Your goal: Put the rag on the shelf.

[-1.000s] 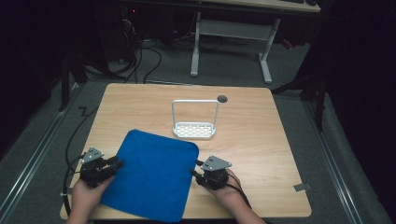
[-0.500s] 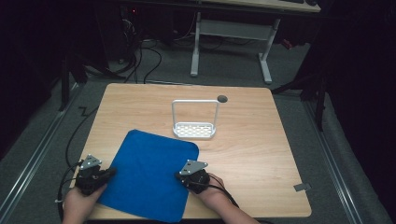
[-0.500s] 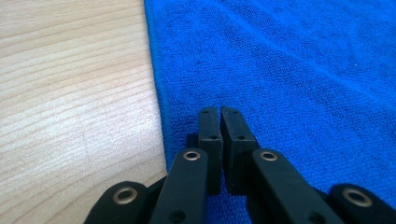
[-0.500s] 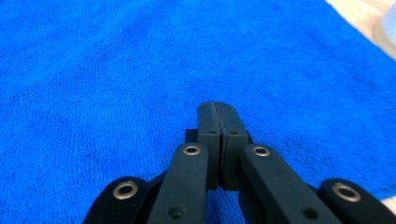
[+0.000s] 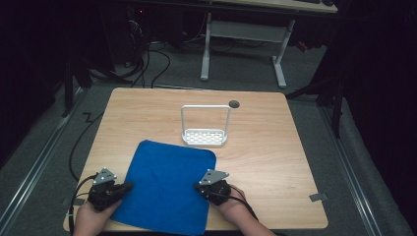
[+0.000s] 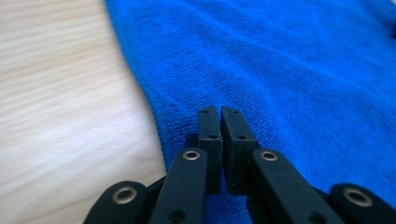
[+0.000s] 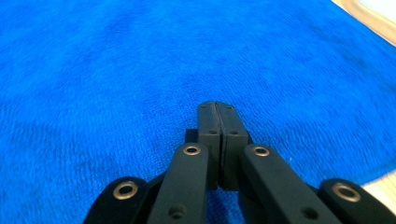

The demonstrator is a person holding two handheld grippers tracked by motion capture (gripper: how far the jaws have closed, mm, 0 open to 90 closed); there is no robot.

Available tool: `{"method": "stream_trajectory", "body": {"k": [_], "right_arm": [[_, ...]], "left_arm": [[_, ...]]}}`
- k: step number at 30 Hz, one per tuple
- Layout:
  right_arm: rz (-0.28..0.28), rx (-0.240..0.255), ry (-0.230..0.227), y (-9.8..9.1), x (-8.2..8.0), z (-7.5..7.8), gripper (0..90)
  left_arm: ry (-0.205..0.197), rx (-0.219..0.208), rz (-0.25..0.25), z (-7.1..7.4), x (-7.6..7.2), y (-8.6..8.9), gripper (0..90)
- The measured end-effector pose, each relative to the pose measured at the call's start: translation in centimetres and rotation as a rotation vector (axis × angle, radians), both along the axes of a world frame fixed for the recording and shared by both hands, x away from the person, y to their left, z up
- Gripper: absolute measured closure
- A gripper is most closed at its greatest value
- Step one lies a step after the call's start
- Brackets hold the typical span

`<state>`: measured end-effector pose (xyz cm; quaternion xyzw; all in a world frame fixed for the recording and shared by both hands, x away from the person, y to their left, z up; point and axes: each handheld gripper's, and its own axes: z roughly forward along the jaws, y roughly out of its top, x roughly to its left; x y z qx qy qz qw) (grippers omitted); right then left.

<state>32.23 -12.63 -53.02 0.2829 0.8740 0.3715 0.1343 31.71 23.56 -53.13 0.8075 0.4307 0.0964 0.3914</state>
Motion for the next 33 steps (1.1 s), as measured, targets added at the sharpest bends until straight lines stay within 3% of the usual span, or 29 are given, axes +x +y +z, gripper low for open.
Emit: {"method": "stream_trajectory", "body": {"k": [9, 23, 26, 33], "right_arm": [[-0.058, 0.019, 0.026, -3.9, -0.5, 0.1, 90.0], [-0.148, 0.005, 0.018, -8.7, -1.6, 0.2, 90.0], [-0.166, -0.006, 0.013, -10.0, -2.4, 0.3, 89.9], [-0.159, -0.004, 0.012, -11.2, -4.5, 0.3, 88.8]], "left_arm": [[0.008, -0.014, -0.109, 0.0, -1.0, -2.9, 85.2], [0.02, -0.042, -0.258, 0.0, -1.9, -7.4, 81.6], [0.017, -0.029, -0.298, 0.1, -2.5, -8.4, 81.4], [0.016, -0.019, -0.337, 0.1, -4.0, -8.8, 81.1]]}}
